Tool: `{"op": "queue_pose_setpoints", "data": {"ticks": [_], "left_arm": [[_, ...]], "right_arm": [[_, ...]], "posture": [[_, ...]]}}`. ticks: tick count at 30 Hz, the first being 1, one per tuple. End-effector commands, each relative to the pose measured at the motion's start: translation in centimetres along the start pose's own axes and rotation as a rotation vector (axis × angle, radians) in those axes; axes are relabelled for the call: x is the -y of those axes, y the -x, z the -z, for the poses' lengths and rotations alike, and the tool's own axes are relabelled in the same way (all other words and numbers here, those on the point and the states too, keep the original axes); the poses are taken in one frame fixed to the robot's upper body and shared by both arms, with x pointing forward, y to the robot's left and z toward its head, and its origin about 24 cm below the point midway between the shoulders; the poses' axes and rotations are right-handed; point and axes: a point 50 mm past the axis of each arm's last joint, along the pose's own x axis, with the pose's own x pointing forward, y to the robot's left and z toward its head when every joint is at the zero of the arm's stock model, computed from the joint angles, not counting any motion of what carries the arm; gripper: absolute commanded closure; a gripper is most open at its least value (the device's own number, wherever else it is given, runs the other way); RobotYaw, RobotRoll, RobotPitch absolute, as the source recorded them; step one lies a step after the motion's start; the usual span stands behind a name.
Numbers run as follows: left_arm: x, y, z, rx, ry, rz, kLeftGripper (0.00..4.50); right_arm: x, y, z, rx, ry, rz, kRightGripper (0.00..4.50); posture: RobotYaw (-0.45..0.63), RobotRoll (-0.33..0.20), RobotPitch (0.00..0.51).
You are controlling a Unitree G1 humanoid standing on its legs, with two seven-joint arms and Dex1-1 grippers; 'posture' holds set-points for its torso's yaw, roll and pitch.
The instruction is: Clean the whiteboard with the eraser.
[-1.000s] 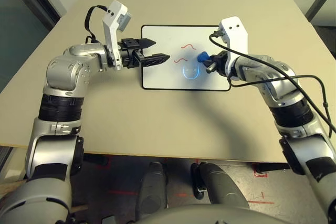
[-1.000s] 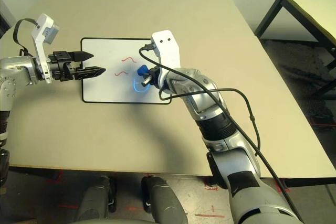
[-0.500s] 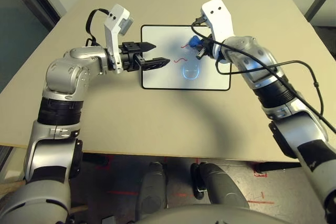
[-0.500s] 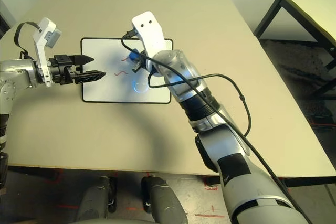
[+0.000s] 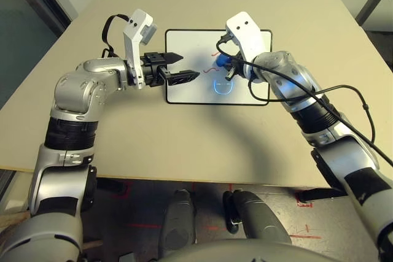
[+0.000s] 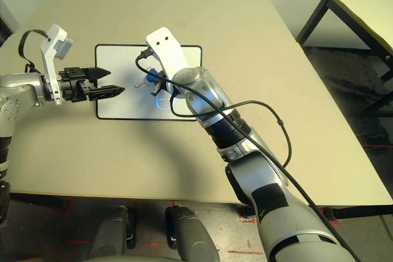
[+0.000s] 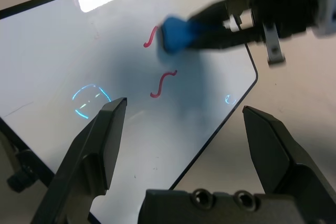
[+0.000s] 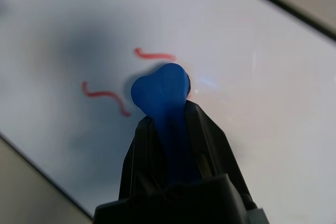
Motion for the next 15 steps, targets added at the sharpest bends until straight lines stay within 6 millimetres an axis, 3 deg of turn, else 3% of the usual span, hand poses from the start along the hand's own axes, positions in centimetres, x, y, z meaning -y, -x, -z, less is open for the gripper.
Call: {"op": "queue_pose_setpoints", "data": {"ticks": [1, 10, 15], "left_arm": [[0.0, -0.1, 0.0, -0.005, 0.005, 0.003, 0.0], [0.1, -0.1, 0.0, -0.004, 0.008, 0.003, 0.0], [0.0, -0.2, 0.0, -0.003, 0.009, 0.002, 0.0]], "right_arm": [[1.1, -0.1, 1.1, -0.047, -0.023, 0.045, 3.83], [-4.0, -0.3, 3.2, -0.113, -0.038, -0.119, 3.83], [-3.9, -0.2, 3.5, -0.125, -0.044, -0.119, 3.83]], "posture": [[-0.05, 0.0, 0.125], [-0.04, 0.0, 0.128], [-0.04, 0.0, 0.129]]}}
